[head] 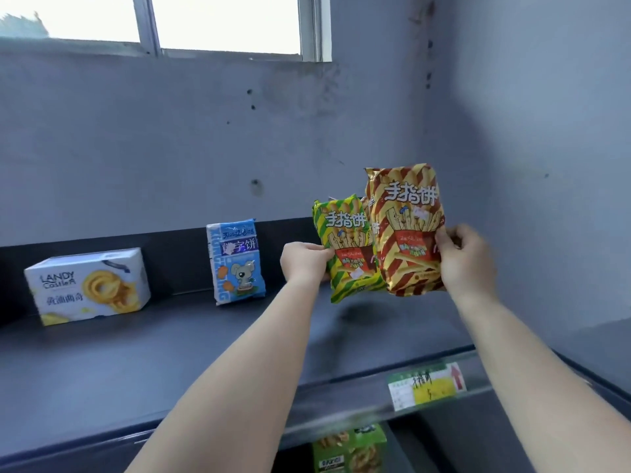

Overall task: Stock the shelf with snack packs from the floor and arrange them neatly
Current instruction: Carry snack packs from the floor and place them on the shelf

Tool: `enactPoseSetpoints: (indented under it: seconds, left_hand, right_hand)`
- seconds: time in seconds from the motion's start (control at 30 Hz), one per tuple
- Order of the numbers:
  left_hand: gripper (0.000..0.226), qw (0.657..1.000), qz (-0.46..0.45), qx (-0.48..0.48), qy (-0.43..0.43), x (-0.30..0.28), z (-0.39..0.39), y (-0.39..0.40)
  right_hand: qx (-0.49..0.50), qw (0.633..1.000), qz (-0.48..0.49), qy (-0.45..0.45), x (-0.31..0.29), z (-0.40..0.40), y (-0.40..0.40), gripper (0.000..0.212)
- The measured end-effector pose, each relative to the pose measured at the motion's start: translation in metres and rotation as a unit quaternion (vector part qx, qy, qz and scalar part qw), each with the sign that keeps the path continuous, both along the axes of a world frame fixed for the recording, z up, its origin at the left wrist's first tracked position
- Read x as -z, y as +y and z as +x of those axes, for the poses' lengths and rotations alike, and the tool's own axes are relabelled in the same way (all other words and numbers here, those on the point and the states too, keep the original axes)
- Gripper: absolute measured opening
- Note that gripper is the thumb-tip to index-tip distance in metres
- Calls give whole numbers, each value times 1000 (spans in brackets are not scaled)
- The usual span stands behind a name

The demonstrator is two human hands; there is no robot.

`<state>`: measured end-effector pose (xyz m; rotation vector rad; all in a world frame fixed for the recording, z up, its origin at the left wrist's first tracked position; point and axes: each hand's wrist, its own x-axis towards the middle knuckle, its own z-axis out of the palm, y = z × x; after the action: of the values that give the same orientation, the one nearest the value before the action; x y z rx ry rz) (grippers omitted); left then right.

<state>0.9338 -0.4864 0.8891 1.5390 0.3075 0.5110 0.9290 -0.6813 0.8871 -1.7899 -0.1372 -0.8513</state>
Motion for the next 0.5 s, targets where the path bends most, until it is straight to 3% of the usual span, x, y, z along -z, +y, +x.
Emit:
enactPoseSetpoints:
  seconds: [0.27, 0.4, 0.5]
  left_hand:
    - [14, 996, 33, -62, 58, 11, 31, -13]
    - [12, 991, 101, -63, 67, 9, 28, -11]
    - [25, 982, 160, -59, 81, 8, 25, -10]
  right_hand:
    - [-45, 997, -11, 68, 14, 38, -4, 28]
    - [-75, 982, -92, 144, 29, 44, 10, 21]
    - [-74, 971, -125, 188, 33, 45, 13, 24]
